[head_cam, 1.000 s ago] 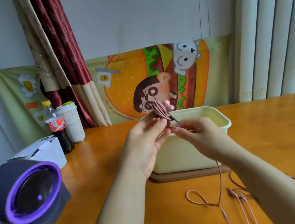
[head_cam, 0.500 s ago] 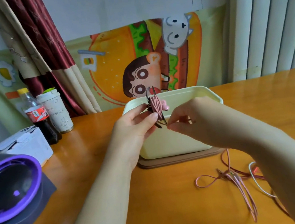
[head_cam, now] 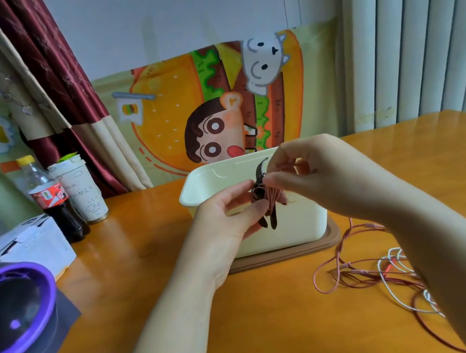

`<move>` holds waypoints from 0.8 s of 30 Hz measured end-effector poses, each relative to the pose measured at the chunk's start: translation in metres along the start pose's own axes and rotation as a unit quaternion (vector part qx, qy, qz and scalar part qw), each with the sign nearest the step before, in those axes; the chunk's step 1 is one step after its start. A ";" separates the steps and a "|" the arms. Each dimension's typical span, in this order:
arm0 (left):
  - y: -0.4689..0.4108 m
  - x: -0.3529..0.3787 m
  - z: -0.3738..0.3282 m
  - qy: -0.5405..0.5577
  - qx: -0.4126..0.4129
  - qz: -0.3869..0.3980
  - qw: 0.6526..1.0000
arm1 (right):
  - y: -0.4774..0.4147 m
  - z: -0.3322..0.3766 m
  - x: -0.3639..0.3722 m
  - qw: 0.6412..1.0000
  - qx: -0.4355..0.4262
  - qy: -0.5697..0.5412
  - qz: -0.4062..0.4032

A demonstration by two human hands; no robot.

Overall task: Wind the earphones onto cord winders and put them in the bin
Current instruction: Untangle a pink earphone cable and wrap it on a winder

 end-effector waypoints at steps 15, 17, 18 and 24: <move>0.007 -0.005 -0.029 -0.093 0.065 0.043 0.993 | 0.005 -0.050 -0.013 0.965 0.062 -0.251 -0.049; 0.008 -0.004 -0.032 -0.113 0.070 0.060 0.989 | 0.002 -0.050 0.002 0.924 0.042 -0.380 0.004; 0.008 -0.004 -0.032 -0.113 0.070 0.063 0.989 | 0.000 -0.049 0.009 0.899 0.036 -0.437 0.021; 0.006 -0.009 -0.021 -0.018 0.047 0.095 0.994 | -0.005 -0.044 0.021 0.863 0.020 -0.504 0.027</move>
Point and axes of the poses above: each hand's wrist, its own y-axis away from the middle knuckle, its own x-axis out of the palm, z = x × y, the point moved 9 cm from there along -y, towards the middle knuckle, and after that the axes turned 12 degrees about z, right-handed, at the moved point
